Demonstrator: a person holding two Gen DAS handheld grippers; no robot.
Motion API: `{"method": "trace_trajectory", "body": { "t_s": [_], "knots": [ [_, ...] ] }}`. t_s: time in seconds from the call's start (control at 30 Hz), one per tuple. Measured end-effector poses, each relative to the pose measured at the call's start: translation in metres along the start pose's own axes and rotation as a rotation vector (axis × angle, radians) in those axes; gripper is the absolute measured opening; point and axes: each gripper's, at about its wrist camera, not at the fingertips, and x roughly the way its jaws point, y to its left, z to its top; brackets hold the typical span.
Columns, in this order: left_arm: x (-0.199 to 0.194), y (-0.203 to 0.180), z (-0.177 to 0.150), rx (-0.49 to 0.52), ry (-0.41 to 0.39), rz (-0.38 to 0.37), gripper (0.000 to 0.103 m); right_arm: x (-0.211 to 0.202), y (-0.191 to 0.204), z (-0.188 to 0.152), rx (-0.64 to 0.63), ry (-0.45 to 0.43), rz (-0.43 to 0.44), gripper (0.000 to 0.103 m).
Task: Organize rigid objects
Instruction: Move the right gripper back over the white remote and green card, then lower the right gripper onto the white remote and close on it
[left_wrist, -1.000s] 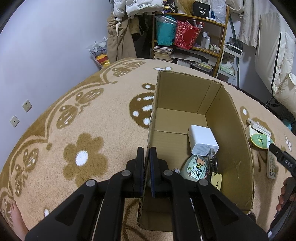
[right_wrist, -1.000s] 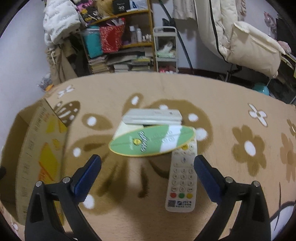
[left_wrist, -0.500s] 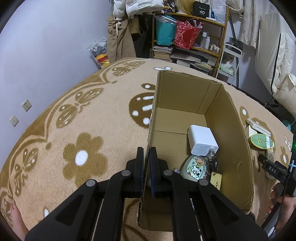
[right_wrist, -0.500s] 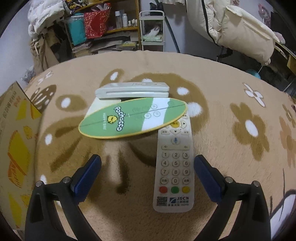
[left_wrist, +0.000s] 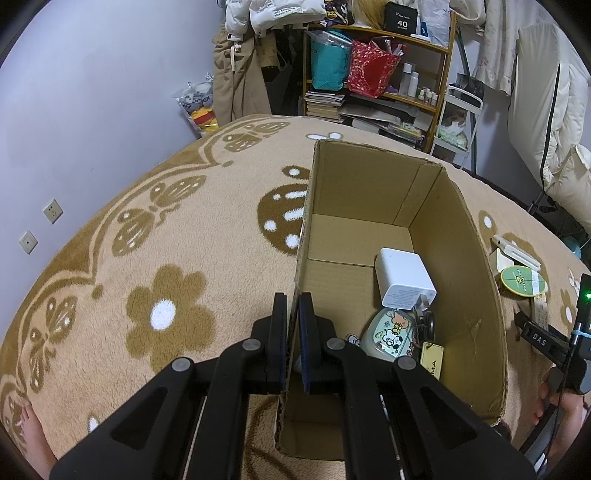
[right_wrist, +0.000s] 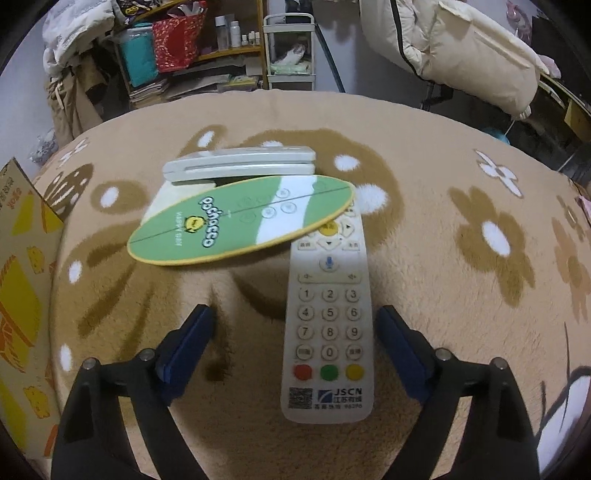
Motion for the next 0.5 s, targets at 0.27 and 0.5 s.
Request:
{"method": "trace_trajectory", "body": {
  "t_s": [0.27,0.5],
  "knots": [
    [0.0,0.0,0.0,0.001,0.0,0.001,0.005,-0.001,0.001,0.001,-0.002,-0.02,-0.004,0.07],
    [0.0,-0.001,-0.001,0.006,0.001,0.004,0.005,0.006,-0.006,0.014,0.036,-0.032,-0.014,0.057]
  ]
}}
